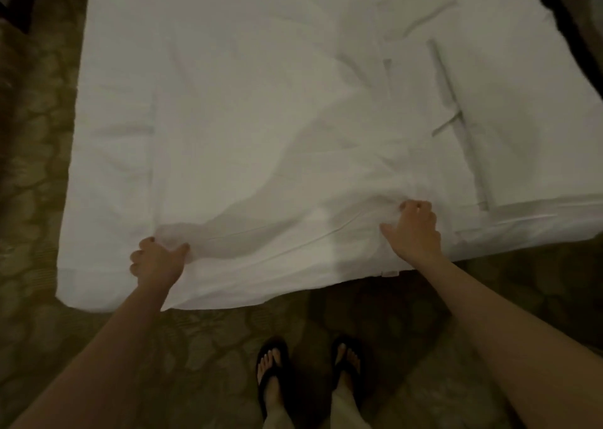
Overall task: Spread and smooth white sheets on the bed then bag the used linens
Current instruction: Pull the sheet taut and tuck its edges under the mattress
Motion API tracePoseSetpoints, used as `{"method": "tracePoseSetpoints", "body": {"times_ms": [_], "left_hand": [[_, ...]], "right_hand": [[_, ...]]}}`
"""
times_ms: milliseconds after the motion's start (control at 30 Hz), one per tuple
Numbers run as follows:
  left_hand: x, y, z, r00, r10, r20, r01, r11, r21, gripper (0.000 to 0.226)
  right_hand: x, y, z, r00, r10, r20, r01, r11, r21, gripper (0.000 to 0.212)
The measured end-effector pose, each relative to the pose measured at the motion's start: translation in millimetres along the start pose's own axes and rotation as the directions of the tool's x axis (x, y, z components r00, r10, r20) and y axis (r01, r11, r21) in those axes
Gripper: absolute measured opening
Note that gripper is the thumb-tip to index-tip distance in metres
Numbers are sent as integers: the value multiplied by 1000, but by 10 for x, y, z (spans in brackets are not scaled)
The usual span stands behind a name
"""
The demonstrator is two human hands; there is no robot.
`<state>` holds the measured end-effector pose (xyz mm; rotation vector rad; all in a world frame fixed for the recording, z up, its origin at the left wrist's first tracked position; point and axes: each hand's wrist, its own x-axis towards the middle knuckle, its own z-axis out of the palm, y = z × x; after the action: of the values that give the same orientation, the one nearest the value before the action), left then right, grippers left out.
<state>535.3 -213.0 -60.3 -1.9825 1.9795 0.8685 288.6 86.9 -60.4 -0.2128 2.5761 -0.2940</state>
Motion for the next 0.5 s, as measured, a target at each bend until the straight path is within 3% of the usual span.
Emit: {"method": "tracePoseSetpoints", "body": {"times_ms": [100, 200, 333, 400, 500], "left_hand": [[46, -98, 17, 997, -56, -44, 54, 998, -33, 75], [41, -177, 27, 999, -42, -7, 40, 982, -186, 60], [19, -249, -38, 997, -57, 52, 70, 950, -303, 59], [-12, -275, -64, 995, -68, 77, 91, 936, -340, 59], [-48, -307, -71, 995, -43, 89, 73, 930, -359, 51]], "right_hand": [[80, 108, -9, 987, 156, -35, -150, 979, 141, 80], [155, 180, -42, 954, 294, -63, -264, 920, 289, 92], [211, 270, 11, 905, 422, 59, -398, 787, 472, 97], [173, 310, 34, 912, 393, 118, -394, 760, 517, 89], [107, 355, 61, 945, 324, 53, -306, 811, 499, 61]]}}
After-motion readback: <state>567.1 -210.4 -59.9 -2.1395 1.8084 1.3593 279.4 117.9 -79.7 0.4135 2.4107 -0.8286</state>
